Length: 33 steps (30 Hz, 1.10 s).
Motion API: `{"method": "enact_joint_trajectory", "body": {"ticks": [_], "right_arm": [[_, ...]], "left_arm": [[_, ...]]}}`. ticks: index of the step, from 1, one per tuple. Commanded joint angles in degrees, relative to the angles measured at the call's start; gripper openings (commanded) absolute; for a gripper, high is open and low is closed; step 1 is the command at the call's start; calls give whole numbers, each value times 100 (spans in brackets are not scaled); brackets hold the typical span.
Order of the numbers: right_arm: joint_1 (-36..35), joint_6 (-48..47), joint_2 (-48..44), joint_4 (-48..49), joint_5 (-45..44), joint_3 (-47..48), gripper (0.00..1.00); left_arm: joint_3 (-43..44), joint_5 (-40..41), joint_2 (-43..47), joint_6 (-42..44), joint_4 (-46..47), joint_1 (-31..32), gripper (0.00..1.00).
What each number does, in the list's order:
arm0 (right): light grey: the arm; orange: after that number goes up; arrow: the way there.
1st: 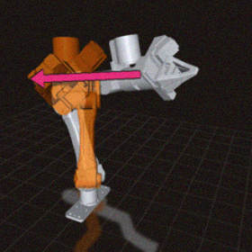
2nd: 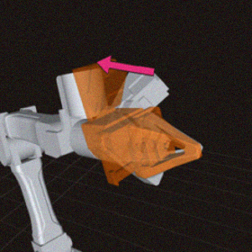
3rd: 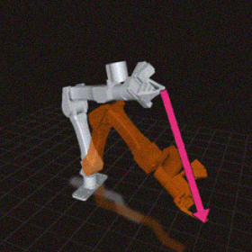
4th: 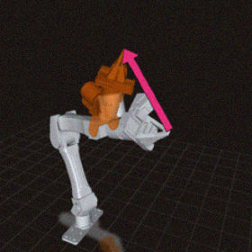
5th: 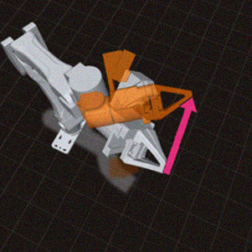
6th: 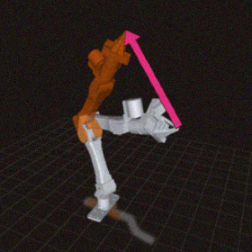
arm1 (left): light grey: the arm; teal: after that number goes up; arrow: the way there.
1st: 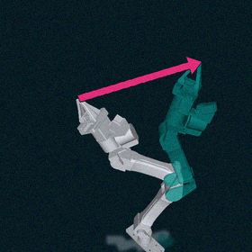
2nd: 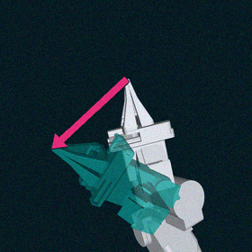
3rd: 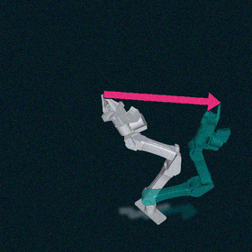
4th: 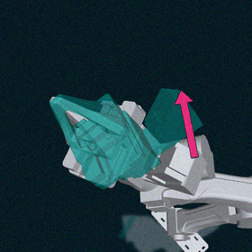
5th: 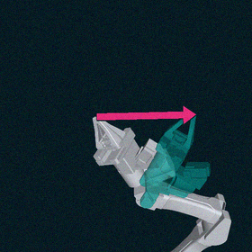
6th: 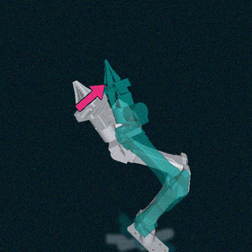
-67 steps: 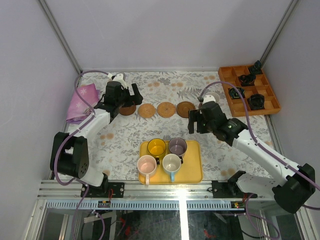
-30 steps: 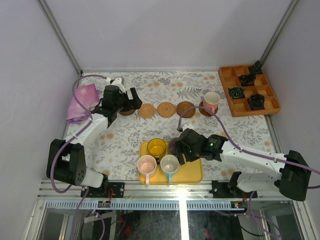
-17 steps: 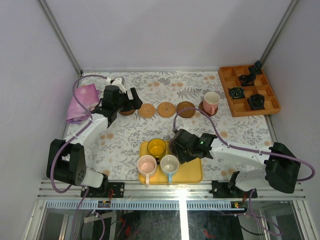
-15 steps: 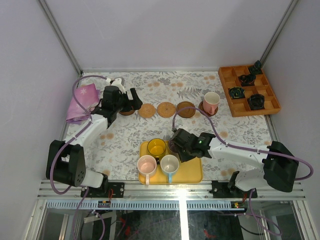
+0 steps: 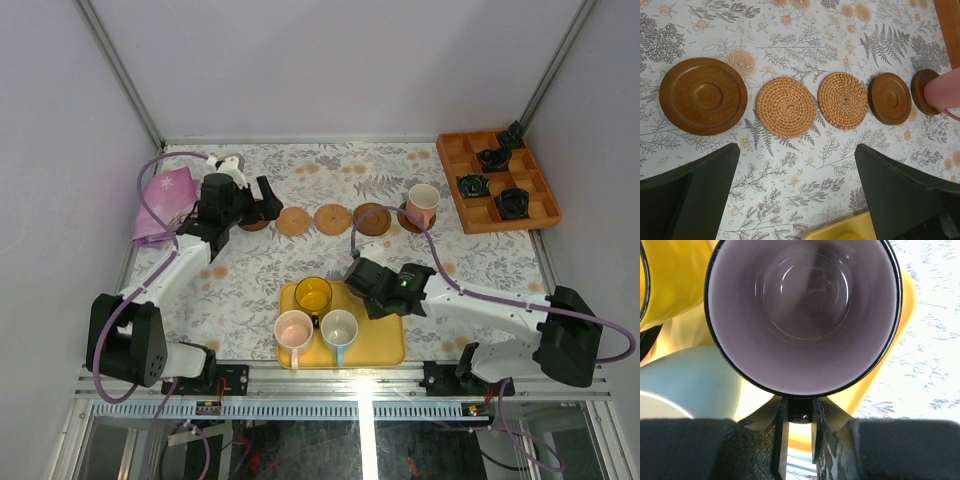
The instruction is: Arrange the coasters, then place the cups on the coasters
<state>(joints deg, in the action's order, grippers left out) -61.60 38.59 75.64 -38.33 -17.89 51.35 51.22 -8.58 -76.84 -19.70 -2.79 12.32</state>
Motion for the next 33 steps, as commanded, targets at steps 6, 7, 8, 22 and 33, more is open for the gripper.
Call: {"method": "enact_joint_trajectory", "body": {"ticks": [6,7,8,22,33], "right_arm": [[63,-580,-80,379,-2575,874,0],[176,-718,27,487,-2649,956,0],[314,-791,131,534,-2660,1053,0],[2040,-1703,1552,2365,-1768,1808,0],[2655,-1435,2463,2602,-884,2306,0]], "left_arm": [[-96,180,161,-85,103,-14,100],[-83,189,142,-83,103,-12,100],[-57,188,124,-79,88,-10,100],[42,418,-20,52,-115,-13,100],[222,441,-227,120,-290,-14,100]]}}
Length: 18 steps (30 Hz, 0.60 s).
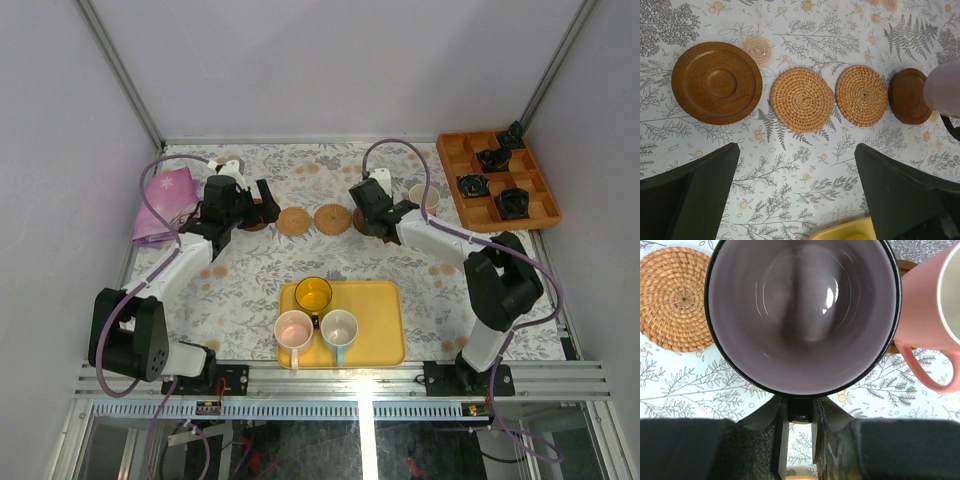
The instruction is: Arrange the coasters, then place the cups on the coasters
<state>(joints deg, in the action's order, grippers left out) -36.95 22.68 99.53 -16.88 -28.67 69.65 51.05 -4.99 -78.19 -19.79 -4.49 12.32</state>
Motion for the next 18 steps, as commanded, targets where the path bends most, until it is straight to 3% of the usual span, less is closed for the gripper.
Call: {"method": "enact_joint_trajectory", "body": {"ticks": [1,18], "right_arm": [[229,196,133,433,323,522,0],[485,554,416,-416,976,1114,0]], "left_arm": [[265,90,-99,139,-138,-15,100],[465,98,-277,161,-298,-15,100]]}}
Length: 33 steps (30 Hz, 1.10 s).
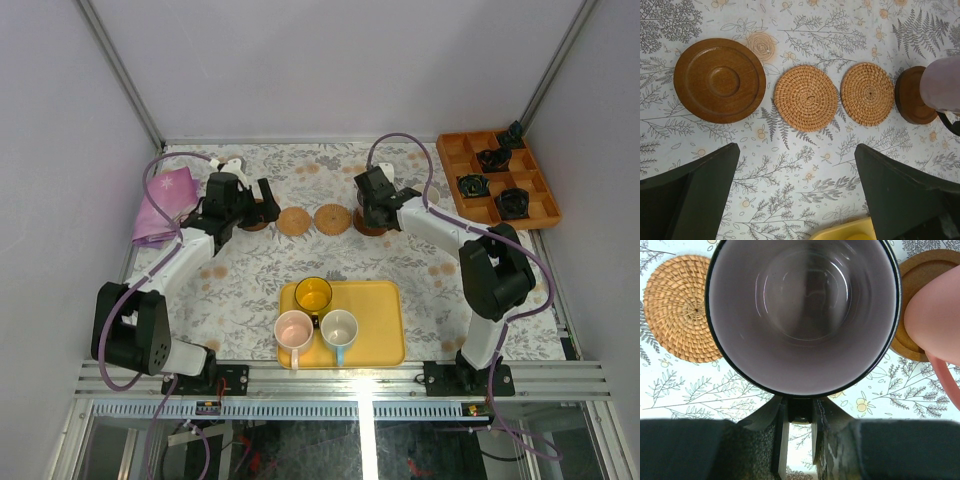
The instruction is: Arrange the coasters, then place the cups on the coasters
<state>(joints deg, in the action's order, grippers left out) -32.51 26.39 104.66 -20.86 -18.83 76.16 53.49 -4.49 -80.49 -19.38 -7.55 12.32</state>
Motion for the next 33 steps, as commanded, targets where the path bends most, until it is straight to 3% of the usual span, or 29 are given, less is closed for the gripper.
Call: {"method": "enact_joint_trajectory", "body": {"ticks": [1,33], "right_arm": [[47,203,-93,-75,-12,490,0],[204,101,347,-329,347,827,0]], "left_arm": [[230,43,-54,123,8,-11,100],[346,37,-256,103,-38,-14,100]]}}
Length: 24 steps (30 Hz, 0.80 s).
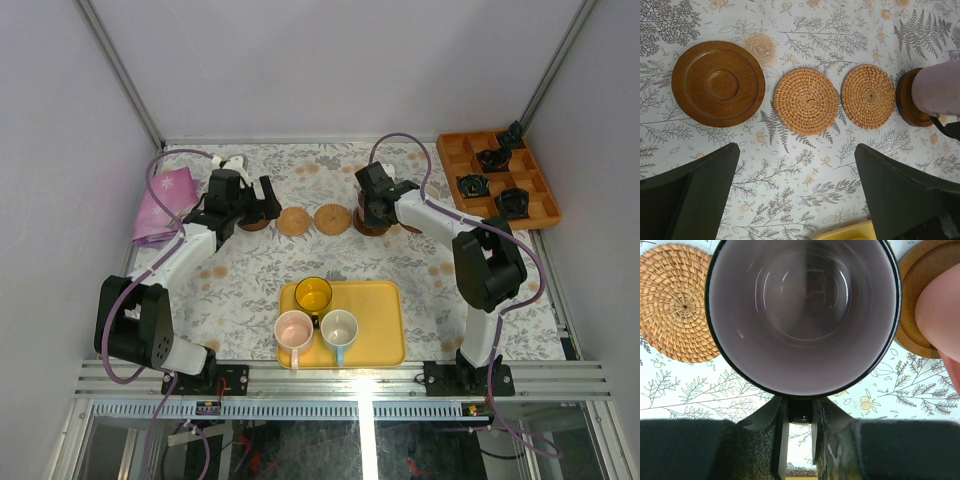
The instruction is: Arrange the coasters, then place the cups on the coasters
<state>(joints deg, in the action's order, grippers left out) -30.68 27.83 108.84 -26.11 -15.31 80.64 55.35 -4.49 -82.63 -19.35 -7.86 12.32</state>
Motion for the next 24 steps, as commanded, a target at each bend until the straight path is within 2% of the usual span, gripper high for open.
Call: {"method": "enact_joint_trajectory", "body": {"ticks": [1,19,22,24], "right_arm": [[26,-29,-77,190,6,377,0],[27,160,-103,72,126,303,0],[26,169,-101,55,127,303,5],[27,156,-100,47,130,303,16]], "left_arm": [[160,36,-36,99,-6,-12,100],[196,-31,-107,68,12,-17,100],[186,-34,-100,65,17,-12,100],[180,-31,-95,66,21,-13,100]]}}
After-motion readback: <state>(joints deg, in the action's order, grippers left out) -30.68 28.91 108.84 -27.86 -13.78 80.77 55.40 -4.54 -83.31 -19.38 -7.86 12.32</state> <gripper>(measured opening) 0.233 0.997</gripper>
